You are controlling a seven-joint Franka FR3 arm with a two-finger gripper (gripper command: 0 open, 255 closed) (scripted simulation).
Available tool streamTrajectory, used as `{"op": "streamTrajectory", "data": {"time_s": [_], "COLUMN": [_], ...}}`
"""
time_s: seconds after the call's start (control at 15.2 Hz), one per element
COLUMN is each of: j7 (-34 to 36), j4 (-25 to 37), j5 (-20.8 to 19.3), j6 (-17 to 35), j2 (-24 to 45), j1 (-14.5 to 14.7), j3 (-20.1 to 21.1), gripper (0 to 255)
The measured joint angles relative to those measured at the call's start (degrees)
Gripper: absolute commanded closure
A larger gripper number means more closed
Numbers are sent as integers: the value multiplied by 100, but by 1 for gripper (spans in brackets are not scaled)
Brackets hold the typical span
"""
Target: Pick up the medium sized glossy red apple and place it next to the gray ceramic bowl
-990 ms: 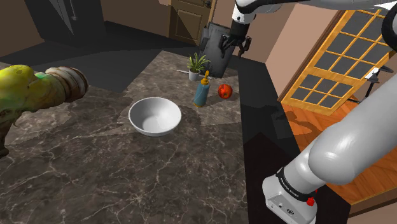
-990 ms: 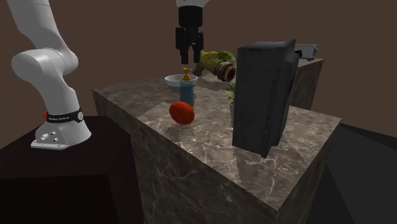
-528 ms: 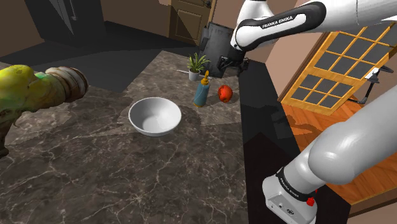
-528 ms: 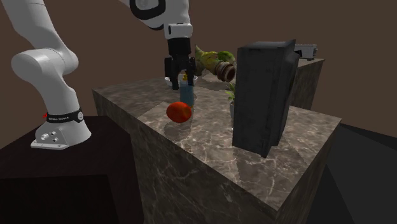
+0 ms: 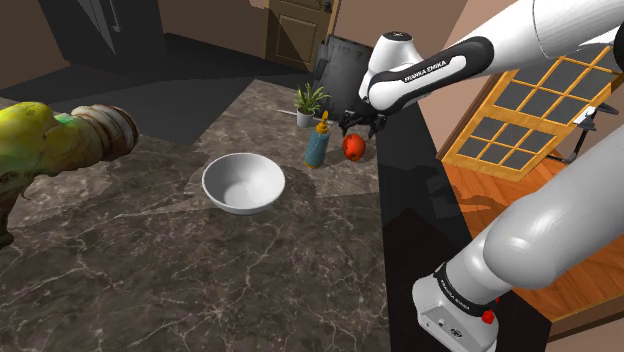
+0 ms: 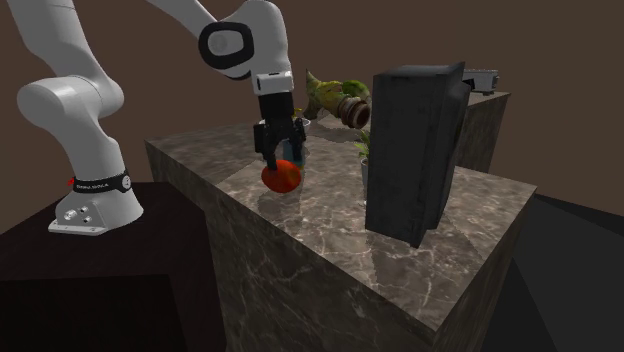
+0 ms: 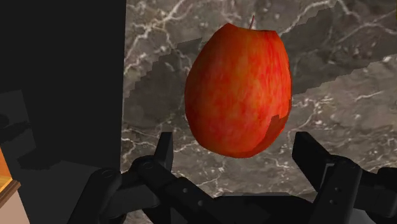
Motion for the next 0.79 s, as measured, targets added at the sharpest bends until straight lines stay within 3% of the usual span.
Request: {"op": "streamTrajectory", "data": {"time_s": [0.59, 0.66, 0.79], "j7": [14, 14, 14], "j4": [-47, -47, -40], "j5": [-25, -25, -27], "j6": [302, 302, 304], "j2": [244, 244, 239], "j1": [-28, -28, -30], "j3": [-31, -31, -34], "gripper": [0, 255, 255]}}
